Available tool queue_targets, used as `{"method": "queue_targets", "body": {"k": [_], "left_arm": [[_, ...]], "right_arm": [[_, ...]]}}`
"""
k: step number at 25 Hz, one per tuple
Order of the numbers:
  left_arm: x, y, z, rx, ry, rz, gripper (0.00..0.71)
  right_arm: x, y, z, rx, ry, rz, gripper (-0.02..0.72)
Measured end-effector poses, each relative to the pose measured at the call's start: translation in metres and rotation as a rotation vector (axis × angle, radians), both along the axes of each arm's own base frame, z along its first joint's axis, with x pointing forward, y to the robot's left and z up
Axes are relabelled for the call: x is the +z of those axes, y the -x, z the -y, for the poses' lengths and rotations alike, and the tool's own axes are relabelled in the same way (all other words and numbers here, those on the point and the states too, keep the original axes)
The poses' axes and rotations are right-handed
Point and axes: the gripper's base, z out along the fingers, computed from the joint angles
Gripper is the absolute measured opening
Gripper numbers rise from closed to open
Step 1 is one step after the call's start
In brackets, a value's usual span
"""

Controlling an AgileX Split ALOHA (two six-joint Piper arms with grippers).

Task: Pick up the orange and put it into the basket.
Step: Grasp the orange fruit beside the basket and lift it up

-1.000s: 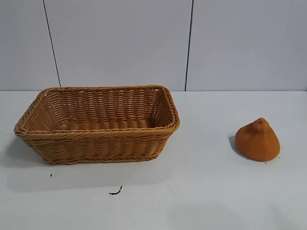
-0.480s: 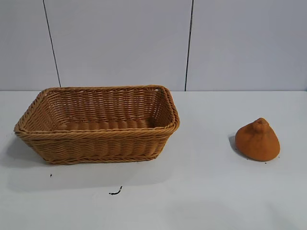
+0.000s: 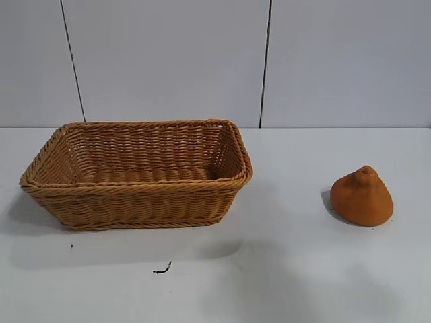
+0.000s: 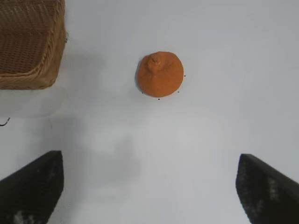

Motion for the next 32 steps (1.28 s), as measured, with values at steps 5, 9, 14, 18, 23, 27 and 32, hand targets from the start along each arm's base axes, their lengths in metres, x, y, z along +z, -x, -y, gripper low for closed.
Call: {"method": "queue_targets", "body": {"k": [5,9,14,18,23,27,32], "left_arm": [[0.0,0.0,0.0,0.0,0.0,0.0,0.666],[0.0,0.0,0.0,0.0,0.0,0.0,0.666],[0.0,0.0,0.0,0.0,0.0,0.0,0.666],[0.0,0.0,0.0,0.0,0.0,0.0,0.666],[0.0,0.0,0.0,0.0,0.0,0.0,0.666],[0.0,0.0,0.0,0.0,0.0,0.0,0.666],[0.0,0.0,0.0,0.0,0.0,0.0,0.666]], "right_arm": [[-0.014,-0.081,-0.002,0.001,0.0,-0.174,0.688],[-0.035,-0.132,-0.003,0.0,0.0,-0.269,0.683],[-0.069,-0.184,-0.005,0.0,-0.003,-0.361,0.683],[-0.105,-0.211,-0.006,-0.005,-0.007,-0.442,0.683],[-0.16,-0.227,-0.006,-0.014,-0.01,-0.55,0.683],[-0.19,-0.232,-0.006,-0.021,-0.013,-0.596,0.683],[-0.2,-0.233,-0.006,-0.021,-0.012,-0.614,0.586]]}}
